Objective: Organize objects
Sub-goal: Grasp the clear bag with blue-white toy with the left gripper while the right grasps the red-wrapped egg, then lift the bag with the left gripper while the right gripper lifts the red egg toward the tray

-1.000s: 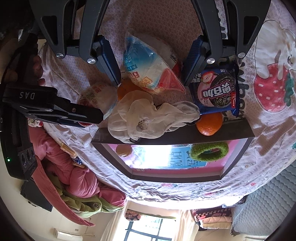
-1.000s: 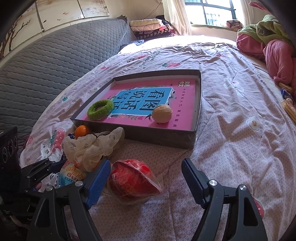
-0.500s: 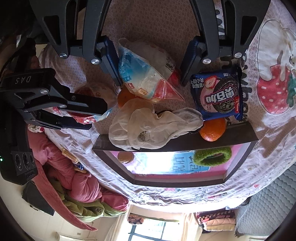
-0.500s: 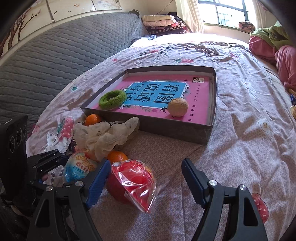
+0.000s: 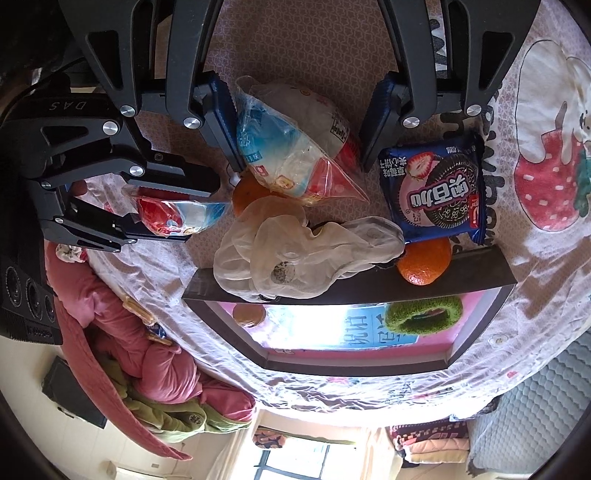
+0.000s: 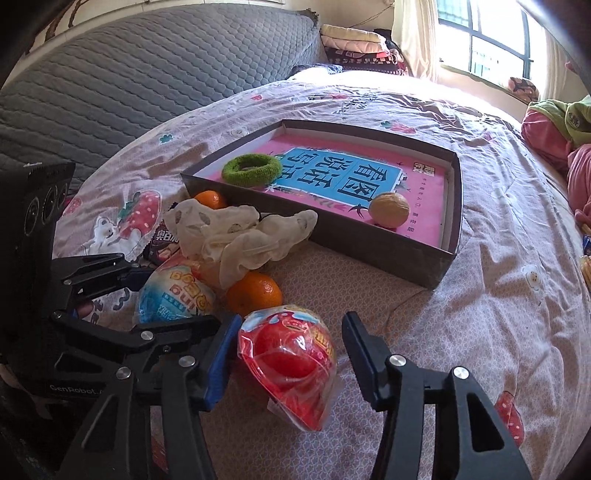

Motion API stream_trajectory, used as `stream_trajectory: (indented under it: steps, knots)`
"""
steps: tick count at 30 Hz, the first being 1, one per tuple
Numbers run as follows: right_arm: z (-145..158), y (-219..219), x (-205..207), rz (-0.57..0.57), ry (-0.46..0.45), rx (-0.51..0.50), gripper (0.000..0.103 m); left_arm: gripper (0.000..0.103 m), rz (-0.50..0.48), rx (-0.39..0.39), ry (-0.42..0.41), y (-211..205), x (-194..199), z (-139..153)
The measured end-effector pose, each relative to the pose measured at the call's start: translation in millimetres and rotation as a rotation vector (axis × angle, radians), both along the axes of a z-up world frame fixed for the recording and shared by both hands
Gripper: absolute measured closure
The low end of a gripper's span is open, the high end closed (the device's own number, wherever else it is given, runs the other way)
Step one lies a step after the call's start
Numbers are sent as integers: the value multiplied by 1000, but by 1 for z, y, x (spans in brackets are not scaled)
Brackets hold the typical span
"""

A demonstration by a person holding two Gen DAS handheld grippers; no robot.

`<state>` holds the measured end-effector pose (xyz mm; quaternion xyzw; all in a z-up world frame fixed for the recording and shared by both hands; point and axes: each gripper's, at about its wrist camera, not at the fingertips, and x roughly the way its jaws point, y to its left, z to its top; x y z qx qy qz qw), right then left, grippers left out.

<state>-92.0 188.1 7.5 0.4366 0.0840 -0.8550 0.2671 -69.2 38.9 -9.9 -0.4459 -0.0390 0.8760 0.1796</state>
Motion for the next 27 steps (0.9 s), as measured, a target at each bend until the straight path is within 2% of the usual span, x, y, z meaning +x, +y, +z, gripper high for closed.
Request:
stream_trajectory:
  steps: [4,12,27]
  knots:
    - [-5,-2,1,7,-5,35,53,42,-1,0,0,0,0,0]
    - [-4,2,6,12,37,66,53,42,-9,2,6,3,1,2]
    - [-1,16,12,-13,29,18,53,42,-32,10,39,0,12,13]
